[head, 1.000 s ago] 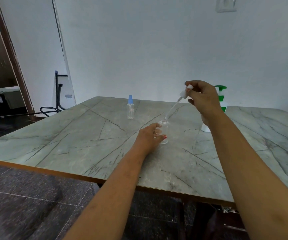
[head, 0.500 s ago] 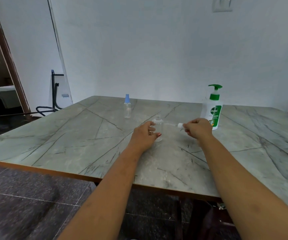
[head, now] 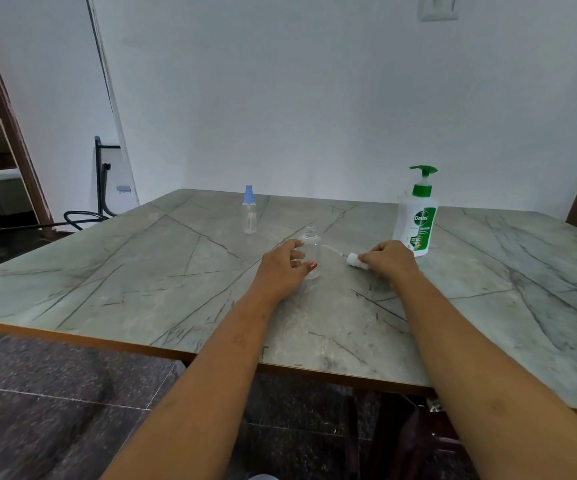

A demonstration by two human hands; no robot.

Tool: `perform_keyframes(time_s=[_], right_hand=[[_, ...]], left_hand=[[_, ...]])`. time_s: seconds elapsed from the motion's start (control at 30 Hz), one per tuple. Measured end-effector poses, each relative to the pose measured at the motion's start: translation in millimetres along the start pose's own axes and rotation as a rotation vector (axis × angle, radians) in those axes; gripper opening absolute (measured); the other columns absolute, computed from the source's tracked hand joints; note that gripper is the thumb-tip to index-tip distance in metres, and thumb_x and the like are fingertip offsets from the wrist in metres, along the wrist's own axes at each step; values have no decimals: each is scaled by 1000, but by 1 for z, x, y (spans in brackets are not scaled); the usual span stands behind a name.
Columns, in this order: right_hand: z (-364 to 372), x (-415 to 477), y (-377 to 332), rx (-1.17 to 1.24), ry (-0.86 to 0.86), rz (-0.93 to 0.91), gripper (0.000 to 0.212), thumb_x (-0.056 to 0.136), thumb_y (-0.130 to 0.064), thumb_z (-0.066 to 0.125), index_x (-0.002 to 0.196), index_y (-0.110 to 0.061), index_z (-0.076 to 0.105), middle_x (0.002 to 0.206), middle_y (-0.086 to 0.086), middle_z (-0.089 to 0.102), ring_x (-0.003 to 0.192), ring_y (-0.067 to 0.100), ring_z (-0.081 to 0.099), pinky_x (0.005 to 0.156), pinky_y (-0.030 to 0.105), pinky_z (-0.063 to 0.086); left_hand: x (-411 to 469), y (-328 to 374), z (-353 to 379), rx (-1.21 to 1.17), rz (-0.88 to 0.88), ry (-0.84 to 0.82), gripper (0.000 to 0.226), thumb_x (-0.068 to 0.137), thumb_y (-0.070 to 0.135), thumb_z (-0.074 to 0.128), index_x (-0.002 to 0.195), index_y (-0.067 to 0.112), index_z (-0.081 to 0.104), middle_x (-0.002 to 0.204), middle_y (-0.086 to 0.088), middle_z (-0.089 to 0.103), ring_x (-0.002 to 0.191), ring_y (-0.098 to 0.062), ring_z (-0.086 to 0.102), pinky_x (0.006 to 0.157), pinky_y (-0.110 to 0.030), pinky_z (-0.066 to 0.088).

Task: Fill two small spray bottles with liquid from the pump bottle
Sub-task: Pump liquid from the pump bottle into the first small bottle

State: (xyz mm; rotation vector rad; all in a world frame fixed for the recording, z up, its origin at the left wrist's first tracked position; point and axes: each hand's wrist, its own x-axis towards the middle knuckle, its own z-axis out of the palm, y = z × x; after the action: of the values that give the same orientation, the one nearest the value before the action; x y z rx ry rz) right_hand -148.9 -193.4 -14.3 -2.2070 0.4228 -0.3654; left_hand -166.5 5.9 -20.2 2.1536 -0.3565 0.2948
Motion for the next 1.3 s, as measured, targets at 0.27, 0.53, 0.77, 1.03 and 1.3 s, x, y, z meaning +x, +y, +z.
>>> perform_keyframes(time_s=[0.27, 0.53, 0.77, 1.03, 1.3], right_hand=[[-34, 16, -7, 120, 460, -75, 38, 83, -25, 62, 119, -21, 52, 122, 5, 52, 114, 30, 48, 91, 42, 42], [-55, 49, -21, 136, 408, -37, 102, 75, -43, 76, 149, -27, 8, 150, 8, 23, 136, 38, 25, 103, 58, 31], [-8, 43, -10, -158, 490, -674, 51, 84, -30, 64, 128, -11, 47, 121, 12, 52, 109, 29, 50, 92, 43, 42], [22, 52, -1, -299, -83, -447, 23, 88, -11, 62, 110, -9, 67, 113, 11, 64, 103, 22, 58, 90, 26, 43], [19, 43, 0, -289, -127, -510, 40, 85, -19, 69, 123, -11, 61, 112, 7, 64, 105, 19, 58, 90, 20, 38]], left_hand=[[7, -3, 4, 4, 28, 15, 48, 86, 25, 65, 130, 14, 49, 124, -6, 60, 102, -13, 58, 86, -18, 41], [18, -4, 8, 7, 26, 3, 47, 87, 25, 65, 129, 13, 48, 126, -7, 59, 109, -17, 59, 87, -19, 40], [32, -8, 13, 4, 38, -19, 43, 86, 25, 66, 126, 15, 51, 122, -4, 61, 96, -9, 57, 84, -15, 41], [35, -9, 14, -15, 46, -9, 39, 86, 23, 66, 122, 15, 53, 119, -4, 62, 92, -9, 57, 81, -15, 41], [32, -8, 14, 16, 41, -8, 41, 87, 25, 64, 125, 16, 51, 124, -3, 60, 93, -7, 54, 82, -15, 40]])
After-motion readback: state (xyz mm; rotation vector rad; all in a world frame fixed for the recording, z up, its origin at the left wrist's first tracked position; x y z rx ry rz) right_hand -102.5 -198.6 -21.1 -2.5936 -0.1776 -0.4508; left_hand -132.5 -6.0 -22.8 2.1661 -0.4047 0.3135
